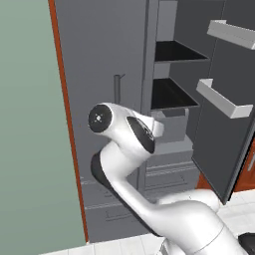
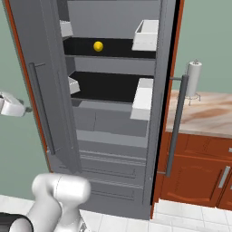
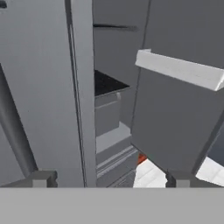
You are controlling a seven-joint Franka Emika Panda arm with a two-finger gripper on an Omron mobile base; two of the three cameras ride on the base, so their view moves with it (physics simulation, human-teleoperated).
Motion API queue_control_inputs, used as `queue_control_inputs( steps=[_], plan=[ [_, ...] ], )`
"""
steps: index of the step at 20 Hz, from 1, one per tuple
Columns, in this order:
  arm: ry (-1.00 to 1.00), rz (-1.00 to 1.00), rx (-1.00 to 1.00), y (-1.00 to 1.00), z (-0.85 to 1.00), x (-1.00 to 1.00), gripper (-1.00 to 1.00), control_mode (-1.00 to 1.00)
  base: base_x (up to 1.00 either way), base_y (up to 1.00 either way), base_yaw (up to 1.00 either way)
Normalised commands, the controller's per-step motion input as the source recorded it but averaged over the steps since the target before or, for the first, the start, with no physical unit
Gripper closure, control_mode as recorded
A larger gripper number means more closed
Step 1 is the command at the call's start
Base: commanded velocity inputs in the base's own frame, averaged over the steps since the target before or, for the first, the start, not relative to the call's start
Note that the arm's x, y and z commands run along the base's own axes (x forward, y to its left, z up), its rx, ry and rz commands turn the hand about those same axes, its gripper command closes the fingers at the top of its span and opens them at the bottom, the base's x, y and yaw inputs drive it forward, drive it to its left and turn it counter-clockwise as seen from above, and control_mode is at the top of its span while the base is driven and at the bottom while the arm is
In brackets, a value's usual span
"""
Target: Retrieve a lemon from the fridge and place it on the cutting board with the fish.
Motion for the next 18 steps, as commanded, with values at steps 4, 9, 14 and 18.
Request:
queue_control_inputs(
  steps=[4,9,14,18],
  plan=[
    [-0.04,-0.11,0.42,-1.0,0.13,-0.52,-1.0,-1.0,0.0,0.0,0.0],
    [0.09,-0.13,0.47,-1.0,0.0,0.17,-1.0,-1.0,0.0,0.0,0.0],
    [0.07,-0.1,0.58,-0.98,-0.16,0.82,-1.0,-1.0,0.0,0.0,0.0],
    [0.01,0.0,0.5,-0.32,-0.32,0.77,-1.0,-1.0,0.0,0.0,0.0]
  ],
)
